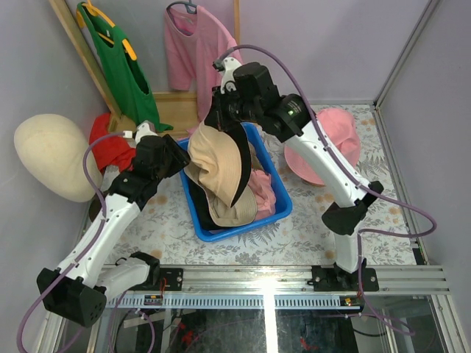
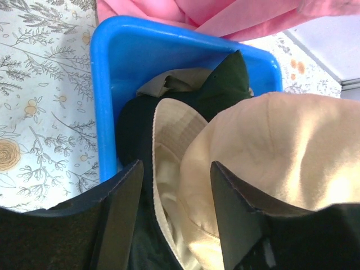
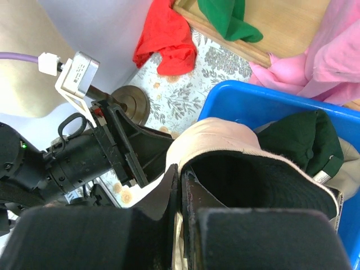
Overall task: Stack the hats
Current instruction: Pick up the hat from the bin, then stack the hat on the hat.
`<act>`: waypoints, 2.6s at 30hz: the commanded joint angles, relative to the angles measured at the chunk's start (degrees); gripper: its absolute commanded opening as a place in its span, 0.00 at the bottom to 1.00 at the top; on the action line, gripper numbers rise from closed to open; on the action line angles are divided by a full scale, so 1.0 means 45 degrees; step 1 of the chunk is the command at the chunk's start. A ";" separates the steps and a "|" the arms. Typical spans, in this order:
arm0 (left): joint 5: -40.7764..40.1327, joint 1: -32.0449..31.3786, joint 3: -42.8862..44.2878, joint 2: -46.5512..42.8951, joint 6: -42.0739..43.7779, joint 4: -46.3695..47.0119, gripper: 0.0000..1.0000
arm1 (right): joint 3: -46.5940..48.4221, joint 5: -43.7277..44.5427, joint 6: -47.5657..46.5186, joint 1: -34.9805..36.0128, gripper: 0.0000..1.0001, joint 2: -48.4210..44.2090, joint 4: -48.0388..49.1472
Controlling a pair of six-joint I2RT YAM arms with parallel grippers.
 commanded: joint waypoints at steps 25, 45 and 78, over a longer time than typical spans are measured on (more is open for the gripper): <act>0.2052 -0.0375 0.2786 -0.0499 -0.1075 0.1760 0.68 | -0.0675 -0.1310 0.2047 -0.1709 0.00 -0.3523 0.2878; 0.4959 -0.1045 0.0960 -0.1574 -0.0812 0.6971 0.80 | -0.0524 -0.2396 0.3229 -0.2645 0.00 -0.4176 0.3548; 0.3216 -0.3666 0.3938 0.3025 0.1951 1.0243 0.00 | -0.4599 -0.5526 0.5054 -0.7264 0.00 -0.6635 0.5637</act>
